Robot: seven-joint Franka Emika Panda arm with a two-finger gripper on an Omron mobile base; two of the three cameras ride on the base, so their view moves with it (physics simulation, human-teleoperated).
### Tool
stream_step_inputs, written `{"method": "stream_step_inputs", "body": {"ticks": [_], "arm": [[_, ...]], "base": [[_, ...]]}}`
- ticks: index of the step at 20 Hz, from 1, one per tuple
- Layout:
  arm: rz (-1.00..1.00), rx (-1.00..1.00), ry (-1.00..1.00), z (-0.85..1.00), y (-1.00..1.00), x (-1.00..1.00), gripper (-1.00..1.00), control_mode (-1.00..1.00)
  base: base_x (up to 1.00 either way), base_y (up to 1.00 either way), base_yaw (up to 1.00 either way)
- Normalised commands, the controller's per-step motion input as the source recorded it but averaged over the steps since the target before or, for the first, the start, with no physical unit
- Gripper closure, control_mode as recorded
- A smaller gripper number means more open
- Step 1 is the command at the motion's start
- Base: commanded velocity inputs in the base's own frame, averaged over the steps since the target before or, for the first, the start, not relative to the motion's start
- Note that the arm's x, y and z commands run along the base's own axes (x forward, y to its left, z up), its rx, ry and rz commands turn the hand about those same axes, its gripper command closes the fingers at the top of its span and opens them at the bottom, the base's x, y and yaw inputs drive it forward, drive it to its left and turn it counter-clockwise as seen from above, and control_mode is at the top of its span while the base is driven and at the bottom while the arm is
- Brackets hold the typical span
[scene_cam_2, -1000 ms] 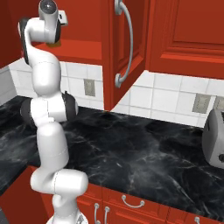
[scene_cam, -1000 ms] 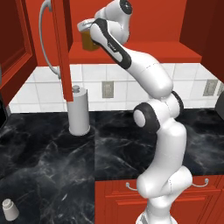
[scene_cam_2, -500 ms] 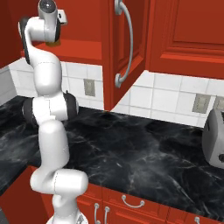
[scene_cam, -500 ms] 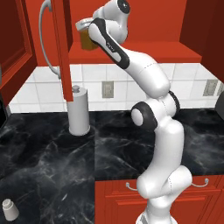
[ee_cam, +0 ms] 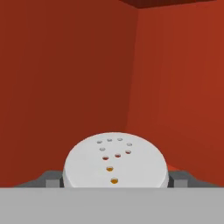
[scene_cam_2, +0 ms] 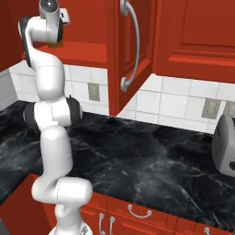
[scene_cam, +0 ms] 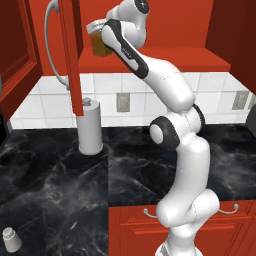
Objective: Collect the turmeric, mayonnaise, and shaker from the cabinet and place them next to the stove.
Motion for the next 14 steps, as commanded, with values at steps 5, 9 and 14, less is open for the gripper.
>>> {"method": "stream_step_inputs", "body": {"ticks": [5,9,14], "arm": [[0.01,0.05,-0.10,-0.09,-0.07,-0.19,1.00,-1.00],[0.06,0.07,-0.17,-0.06,-0.22,-0.51,1.00,-1.00],[0.08,0.04,-0.17,0.00,-0.20,-0.68,1.00,-1.00]], "base": [[0.00,0.00,0.00],[0.00,0.00,0.00],[0.00,0.00,0.00]]}}
